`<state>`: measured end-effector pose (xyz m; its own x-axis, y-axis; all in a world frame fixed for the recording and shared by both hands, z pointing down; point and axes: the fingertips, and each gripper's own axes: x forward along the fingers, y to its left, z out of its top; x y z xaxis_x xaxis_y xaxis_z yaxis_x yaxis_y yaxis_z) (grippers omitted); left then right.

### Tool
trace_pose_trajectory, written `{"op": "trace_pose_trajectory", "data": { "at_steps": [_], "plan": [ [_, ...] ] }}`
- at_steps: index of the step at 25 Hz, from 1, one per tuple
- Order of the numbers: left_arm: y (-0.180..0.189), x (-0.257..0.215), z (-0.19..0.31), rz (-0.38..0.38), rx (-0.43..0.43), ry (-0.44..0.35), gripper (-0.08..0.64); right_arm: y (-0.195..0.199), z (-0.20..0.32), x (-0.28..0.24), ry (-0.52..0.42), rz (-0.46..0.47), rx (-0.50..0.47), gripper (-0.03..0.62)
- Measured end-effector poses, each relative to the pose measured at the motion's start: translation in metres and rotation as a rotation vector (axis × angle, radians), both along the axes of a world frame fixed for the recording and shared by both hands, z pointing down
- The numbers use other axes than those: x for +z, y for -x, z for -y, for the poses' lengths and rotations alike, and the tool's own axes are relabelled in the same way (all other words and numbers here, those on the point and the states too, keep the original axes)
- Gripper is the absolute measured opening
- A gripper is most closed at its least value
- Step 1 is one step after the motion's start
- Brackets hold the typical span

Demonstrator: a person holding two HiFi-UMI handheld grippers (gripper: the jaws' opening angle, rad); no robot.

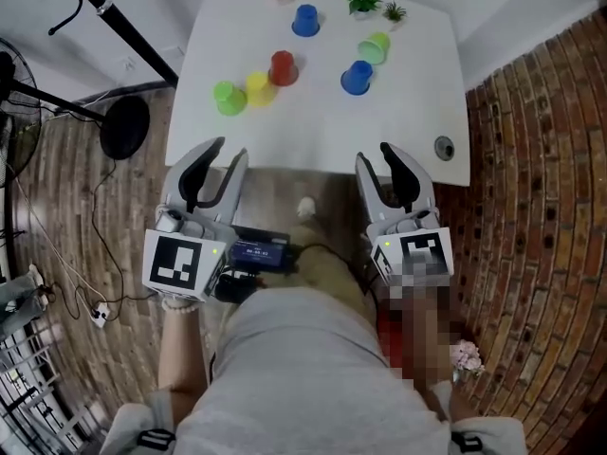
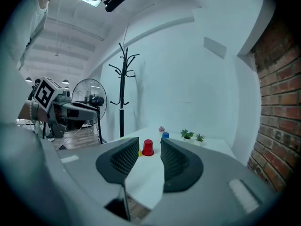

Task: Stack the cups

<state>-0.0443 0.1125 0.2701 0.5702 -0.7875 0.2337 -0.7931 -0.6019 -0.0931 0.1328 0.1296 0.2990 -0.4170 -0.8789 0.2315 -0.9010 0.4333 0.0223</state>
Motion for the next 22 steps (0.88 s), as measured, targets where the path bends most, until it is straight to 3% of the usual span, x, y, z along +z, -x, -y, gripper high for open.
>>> {"op": "trace_pose_trajectory", "data": {
  "at_steps": [12, 22],
  "plan": [
    [-0.024, 0.003, 0.08, 0.018, -0.07, 0.005, 0.121, -0.025, 0.088, 0.002, 0.007, 0.001, -0.081, 0.132],
    [-0.017, 0.017, 0.104, 0.054, -0.131, 0.022, 0.135, -0.012, 0.114, 0.027, 0.071, 0.004, -0.155, 0.132]
  ]
}}
